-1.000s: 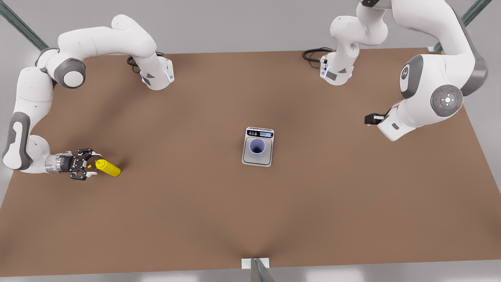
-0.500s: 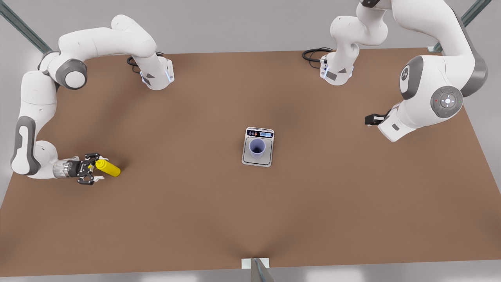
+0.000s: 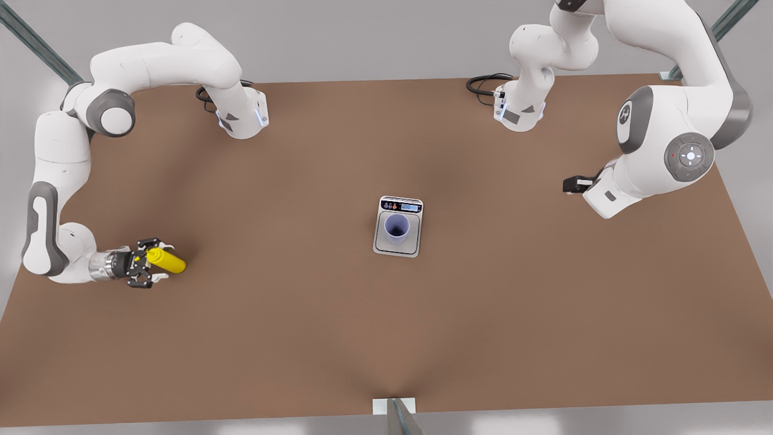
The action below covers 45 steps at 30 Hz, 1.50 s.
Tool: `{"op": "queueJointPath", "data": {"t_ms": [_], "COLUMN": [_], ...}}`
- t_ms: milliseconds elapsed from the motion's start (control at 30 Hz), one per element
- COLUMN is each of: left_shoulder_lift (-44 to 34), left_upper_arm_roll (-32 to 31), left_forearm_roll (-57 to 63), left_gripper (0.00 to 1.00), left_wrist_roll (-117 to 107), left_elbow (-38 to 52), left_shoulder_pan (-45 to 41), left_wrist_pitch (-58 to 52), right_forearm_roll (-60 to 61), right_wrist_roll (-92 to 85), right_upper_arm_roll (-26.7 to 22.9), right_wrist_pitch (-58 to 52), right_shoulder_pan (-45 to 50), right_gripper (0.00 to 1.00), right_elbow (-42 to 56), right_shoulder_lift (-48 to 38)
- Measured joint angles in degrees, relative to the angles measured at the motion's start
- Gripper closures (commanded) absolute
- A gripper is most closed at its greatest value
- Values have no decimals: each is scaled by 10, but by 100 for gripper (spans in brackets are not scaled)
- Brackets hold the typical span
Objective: Move cup to the weight, pick up sauce bottle, pour sauce
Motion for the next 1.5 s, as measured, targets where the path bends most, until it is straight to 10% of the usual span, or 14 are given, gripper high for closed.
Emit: {"op": "queueJointPath", "data": {"t_ms": [467,833,1500], "left_shoulder_lift": [2,7,4], "left_upper_arm_roll": [0,0,-1], "left_forearm_roll": [0,0,-1], "left_gripper": [0,0,0], "left_wrist_roll": [0,-2,-4], "left_elbow": [10,20,20], "left_shoulder_pan": [0,0,0], "left_wrist_pitch": [1,-2,-5], "right_forearm_roll": [-4,-5,-36], "right_wrist_roll": [-2,-9,21], "right_upper_arm_roll": [13,13,29], "right_wrist_pitch": [-2,0,7], "right_shoulder_pan": [1,0,1], "right_gripper": [0,40,36], "right_elbow": [-9,-5,6], "right_shoulder_lift": [1,1,-22]}}
